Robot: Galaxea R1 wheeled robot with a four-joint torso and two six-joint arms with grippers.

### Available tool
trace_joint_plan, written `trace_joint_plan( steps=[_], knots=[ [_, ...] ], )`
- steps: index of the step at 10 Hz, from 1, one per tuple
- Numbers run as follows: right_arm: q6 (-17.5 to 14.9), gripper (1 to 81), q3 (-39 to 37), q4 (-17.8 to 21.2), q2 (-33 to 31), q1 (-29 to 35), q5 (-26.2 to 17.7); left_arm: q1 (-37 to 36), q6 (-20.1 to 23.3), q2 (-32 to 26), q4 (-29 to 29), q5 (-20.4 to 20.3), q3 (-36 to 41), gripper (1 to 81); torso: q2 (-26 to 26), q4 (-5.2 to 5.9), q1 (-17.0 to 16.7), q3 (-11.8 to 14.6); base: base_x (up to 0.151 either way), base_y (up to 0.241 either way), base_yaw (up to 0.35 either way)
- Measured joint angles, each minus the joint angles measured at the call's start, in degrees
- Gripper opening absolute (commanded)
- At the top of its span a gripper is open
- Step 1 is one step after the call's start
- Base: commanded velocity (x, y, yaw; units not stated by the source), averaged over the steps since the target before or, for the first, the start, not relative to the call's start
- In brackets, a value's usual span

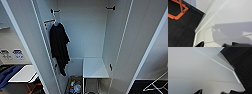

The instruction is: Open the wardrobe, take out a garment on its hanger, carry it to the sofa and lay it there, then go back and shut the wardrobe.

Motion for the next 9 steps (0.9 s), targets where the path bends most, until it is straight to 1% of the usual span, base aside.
trace_joint_plan(
  steps=[1,3,5,7,9],
  knots=[
    [0.0,81.1,0.4,0.0,3.2,-0.3,0.7,-0.5,-0.2,3.5,-0.1,0.0,0.7,81.1,0.0,0.00,0.0,0.0,0.000,0.000,0.000],
    [-0.6,81.1,1.0,-1.2,9.1,-3.6,-0.6,0.6,0.4,8.4,0.0,1.8,0.8,81.1,0.0,0.00,0.0,0.0,0.000,0.000,0.000],
    [-0.6,81.1,-0.1,-4.1,14.4,-4.7,-1.0,3.6,0.7,12.6,0.1,2.8,0.2,81.1,0.0,0.00,0.0,0.0,0.000,0.000,0.000],
    [-0.6,81.1,-5.4,-7.1,17.8,-7.6,-1.3,8.7,1.2,13.4,1.5,2.9,-1.9,81.1,0.0,0.00,0.1,0.0,0.000,0.000,0.000],
    [-0.6,81.1,-14.2,-10.2,19.9,-11.7,-3.8,16.0,1.4,14.6,4.7,2.7,-5.0,81.1,0.0,0.00,0.0,0.0,0.000,0.000,0.000]
  ],
)
